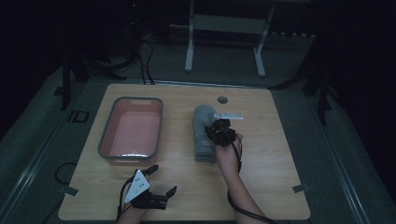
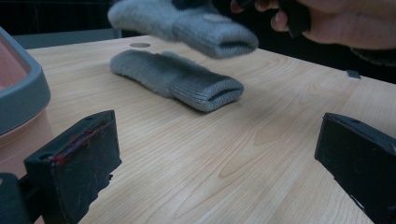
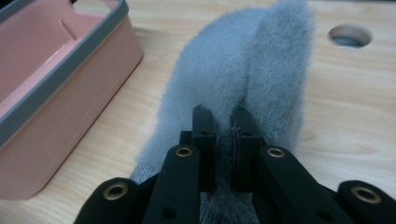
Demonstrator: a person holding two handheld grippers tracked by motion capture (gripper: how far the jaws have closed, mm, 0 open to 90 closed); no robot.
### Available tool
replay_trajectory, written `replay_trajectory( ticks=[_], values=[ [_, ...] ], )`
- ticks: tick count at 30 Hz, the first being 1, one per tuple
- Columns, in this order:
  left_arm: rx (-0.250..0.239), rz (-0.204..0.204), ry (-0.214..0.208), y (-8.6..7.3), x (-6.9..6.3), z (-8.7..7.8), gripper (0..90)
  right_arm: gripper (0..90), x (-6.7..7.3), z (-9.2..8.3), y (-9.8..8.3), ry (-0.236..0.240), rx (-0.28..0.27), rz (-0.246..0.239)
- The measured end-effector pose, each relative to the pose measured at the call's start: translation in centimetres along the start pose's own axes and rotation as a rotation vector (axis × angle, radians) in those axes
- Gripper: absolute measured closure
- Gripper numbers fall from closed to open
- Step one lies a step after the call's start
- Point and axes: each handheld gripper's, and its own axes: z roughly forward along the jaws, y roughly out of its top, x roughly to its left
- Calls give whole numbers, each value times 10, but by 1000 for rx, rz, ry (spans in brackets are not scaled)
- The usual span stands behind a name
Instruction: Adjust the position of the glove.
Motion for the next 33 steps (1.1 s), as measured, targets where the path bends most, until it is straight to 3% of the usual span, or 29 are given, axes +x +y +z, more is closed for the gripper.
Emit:
replay_trajectory(
  ticks=[8,17,20,24,25,27,29,33],
  values=[
    [1,6,-2,0,-1,0,5,829,-1,25,-16,0,74,-9],
    [6,-3,7,0,0,0,5,776,-6,41,-32,-13,105,-31],
    [15,2,15,1,-1,1,5,694,-6,37,-31,10,88,-29],
    [38,22,24,1,-3,3,5,572,-8,21,-21,35,56,-85],
    [39,24,21,1,-3,3,5,471,-12,12,-17,49,17,-105],
    [40,30,15,1,-3,3,5,447,-16,7,-16,63,4,-103],
    [50,27,30,2,-4,4,5,299,-26,-3,-14,90,-21,-97],
    [72,18,22,3,-5,8,5,239,-35,-11,-16,121,-29,-106]
  ],
)
